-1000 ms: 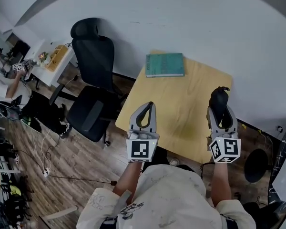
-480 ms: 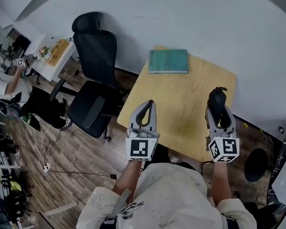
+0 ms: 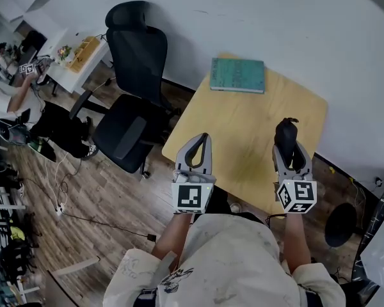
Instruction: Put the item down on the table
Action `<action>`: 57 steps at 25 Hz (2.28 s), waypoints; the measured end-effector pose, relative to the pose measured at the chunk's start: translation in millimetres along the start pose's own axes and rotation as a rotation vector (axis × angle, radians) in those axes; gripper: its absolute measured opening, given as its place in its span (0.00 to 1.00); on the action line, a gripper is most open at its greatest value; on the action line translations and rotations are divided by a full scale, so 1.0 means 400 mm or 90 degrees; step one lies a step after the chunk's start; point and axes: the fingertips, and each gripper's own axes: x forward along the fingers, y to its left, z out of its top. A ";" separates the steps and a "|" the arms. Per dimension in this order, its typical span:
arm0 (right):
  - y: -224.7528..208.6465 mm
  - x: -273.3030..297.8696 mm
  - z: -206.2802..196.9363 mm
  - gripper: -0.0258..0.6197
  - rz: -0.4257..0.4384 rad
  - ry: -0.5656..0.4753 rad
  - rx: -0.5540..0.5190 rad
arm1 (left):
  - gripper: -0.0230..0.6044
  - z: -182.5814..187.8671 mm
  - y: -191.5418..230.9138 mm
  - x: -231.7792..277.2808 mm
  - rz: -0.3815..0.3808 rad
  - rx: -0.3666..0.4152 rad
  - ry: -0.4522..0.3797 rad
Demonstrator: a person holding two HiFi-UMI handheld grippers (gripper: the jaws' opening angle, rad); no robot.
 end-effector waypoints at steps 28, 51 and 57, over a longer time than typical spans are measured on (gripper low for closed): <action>0.078 0.112 -0.387 0.44 0.053 0.282 0.003 | 0.05 -0.152 -0.080 -0.069 -0.047 -0.018 0.085; 0.075 0.109 -0.474 0.45 0.035 0.349 0.059 | 0.05 -0.174 -0.110 -0.082 -0.065 -0.027 0.095; 0.070 0.106 -0.474 0.46 0.022 0.341 0.074 | 0.05 -0.184 -0.111 -0.082 -0.065 -0.030 0.106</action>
